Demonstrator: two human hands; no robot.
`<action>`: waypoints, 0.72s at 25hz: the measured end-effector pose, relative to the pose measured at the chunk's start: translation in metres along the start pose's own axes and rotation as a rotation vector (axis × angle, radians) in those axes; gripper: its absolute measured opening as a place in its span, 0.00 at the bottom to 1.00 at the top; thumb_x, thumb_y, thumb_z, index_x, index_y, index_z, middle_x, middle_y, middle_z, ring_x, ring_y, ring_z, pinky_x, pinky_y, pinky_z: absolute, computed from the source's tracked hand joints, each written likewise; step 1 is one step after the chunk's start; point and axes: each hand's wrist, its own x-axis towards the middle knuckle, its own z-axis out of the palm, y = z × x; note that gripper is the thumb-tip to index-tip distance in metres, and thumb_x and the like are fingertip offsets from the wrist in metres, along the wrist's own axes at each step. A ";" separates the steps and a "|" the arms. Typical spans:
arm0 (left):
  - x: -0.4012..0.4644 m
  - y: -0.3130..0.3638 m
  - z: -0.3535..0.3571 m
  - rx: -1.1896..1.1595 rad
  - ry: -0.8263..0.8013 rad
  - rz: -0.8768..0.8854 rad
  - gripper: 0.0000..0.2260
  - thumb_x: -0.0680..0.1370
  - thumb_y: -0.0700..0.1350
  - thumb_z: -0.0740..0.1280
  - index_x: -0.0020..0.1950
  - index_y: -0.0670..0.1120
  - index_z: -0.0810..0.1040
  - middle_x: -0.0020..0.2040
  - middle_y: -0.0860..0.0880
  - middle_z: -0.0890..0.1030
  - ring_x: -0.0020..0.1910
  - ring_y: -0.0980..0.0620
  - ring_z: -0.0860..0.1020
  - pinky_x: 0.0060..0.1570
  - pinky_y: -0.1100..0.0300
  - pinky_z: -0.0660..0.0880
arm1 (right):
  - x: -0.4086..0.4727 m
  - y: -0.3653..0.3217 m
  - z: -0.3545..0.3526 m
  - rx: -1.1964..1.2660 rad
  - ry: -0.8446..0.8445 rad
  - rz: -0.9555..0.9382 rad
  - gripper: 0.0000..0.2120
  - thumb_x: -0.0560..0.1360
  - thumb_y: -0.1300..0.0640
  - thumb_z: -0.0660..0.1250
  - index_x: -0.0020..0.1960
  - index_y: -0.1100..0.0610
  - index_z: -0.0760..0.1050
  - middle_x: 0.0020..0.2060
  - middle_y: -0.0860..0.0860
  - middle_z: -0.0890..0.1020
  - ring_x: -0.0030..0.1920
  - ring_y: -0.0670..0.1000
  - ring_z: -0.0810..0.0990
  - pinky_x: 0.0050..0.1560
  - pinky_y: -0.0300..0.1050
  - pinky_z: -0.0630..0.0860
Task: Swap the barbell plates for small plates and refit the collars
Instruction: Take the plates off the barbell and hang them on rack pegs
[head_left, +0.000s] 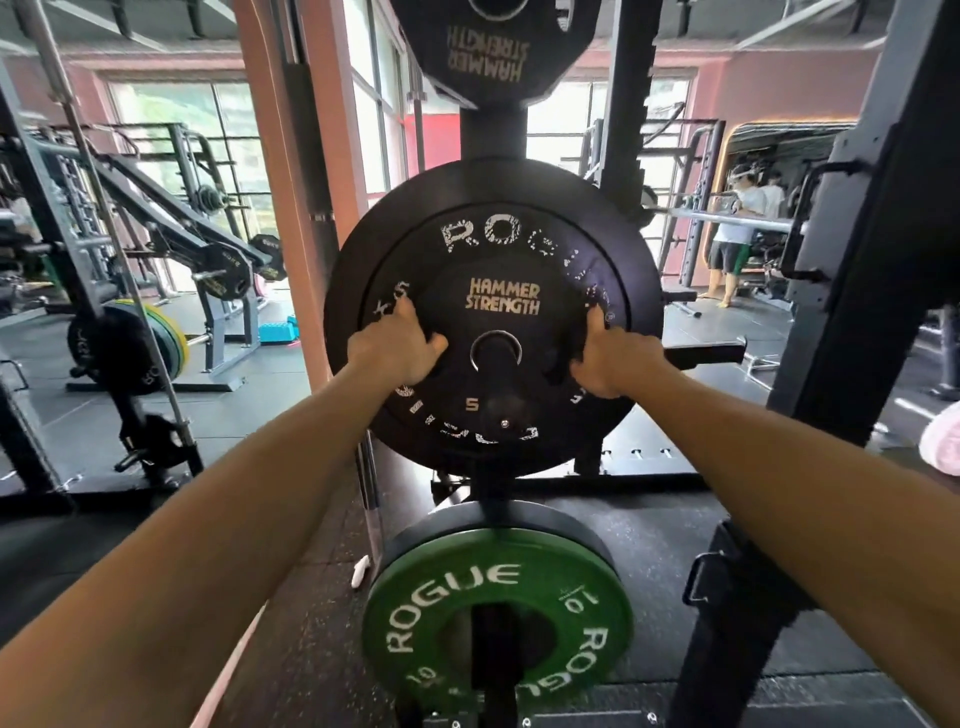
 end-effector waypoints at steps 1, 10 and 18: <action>-0.007 0.000 -0.003 -0.024 -0.010 0.000 0.33 0.78 0.60 0.58 0.75 0.42 0.56 0.67 0.39 0.73 0.64 0.38 0.74 0.61 0.46 0.69 | -0.009 0.006 -0.004 0.021 -0.009 -0.020 0.29 0.77 0.46 0.60 0.71 0.57 0.54 0.64 0.59 0.74 0.61 0.62 0.76 0.55 0.54 0.70; -0.119 0.017 -0.058 -0.001 -0.087 0.120 0.28 0.71 0.64 0.66 0.64 0.49 0.71 0.60 0.43 0.78 0.58 0.41 0.77 0.60 0.47 0.73 | -0.110 0.052 -0.051 0.151 -0.009 -0.236 0.31 0.71 0.40 0.67 0.68 0.53 0.64 0.63 0.54 0.74 0.61 0.58 0.74 0.61 0.57 0.70; -0.233 0.049 -0.110 -0.079 -0.084 0.133 0.28 0.71 0.64 0.68 0.64 0.49 0.71 0.54 0.49 0.77 0.51 0.48 0.76 0.55 0.52 0.74 | -0.200 0.085 -0.083 0.150 -0.018 -0.314 0.33 0.72 0.37 0.65 0.70 0.52 0.63 0.63 0.53 0.75 0.64 0.57 0.72 0.64 0.56 0.66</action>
